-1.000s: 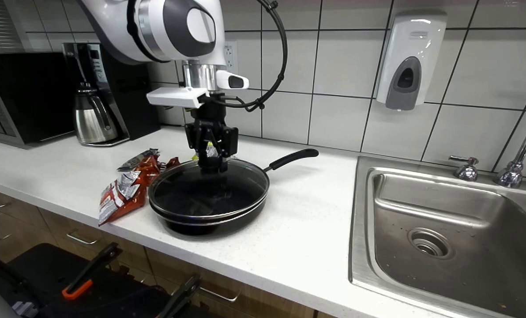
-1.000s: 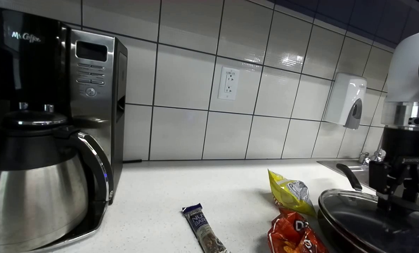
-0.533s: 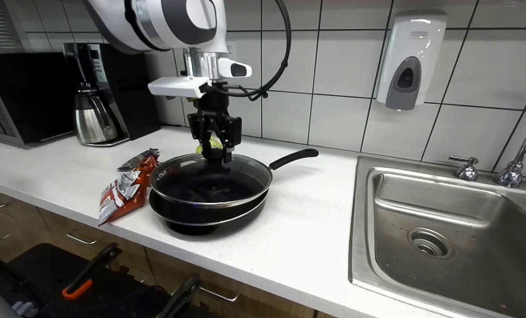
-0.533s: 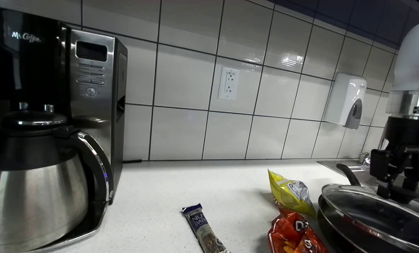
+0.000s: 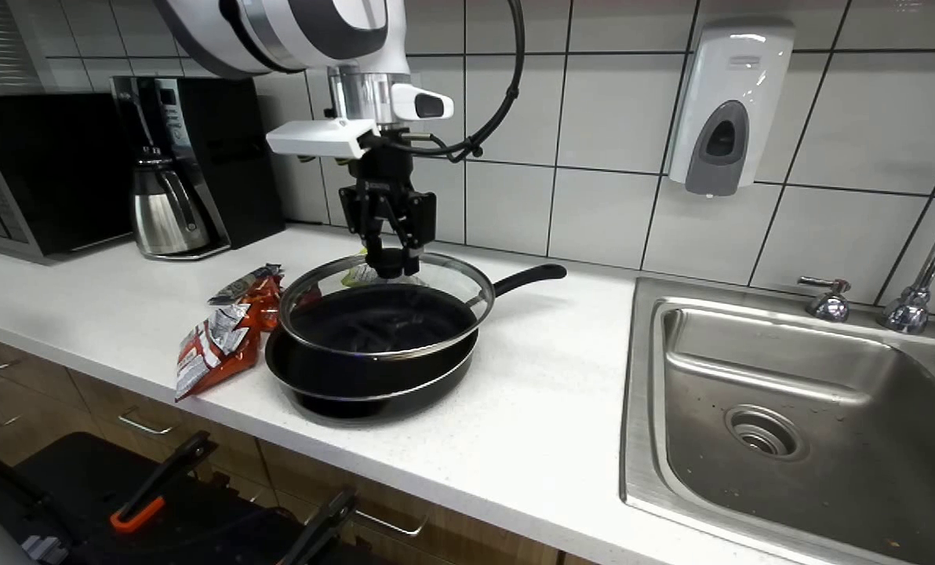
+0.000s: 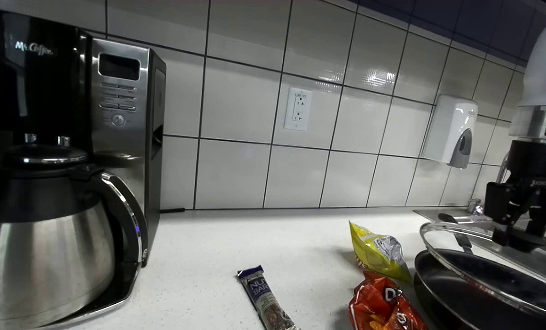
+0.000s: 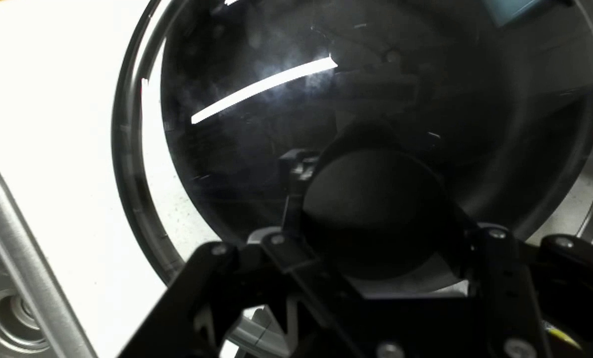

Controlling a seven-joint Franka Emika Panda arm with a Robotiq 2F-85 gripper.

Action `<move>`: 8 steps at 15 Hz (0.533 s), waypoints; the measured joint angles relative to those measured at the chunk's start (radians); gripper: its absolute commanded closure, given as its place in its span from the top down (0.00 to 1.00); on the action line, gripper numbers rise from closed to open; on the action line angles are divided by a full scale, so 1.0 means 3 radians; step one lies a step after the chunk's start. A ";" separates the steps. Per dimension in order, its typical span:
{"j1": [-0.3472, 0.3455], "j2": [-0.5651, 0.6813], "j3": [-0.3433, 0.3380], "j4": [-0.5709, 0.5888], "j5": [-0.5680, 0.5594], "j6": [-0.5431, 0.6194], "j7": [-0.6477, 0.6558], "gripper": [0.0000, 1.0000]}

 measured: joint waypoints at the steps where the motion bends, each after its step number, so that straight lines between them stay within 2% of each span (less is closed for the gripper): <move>1: -0.0017 -0.0012 -0.0004 0.0000 0.0000 0.0000 0.0001 0.39; 8: -0.0156 -0.0056 -0.0105 -0.0004 -0.0007 -0.0001 0.0002 0.39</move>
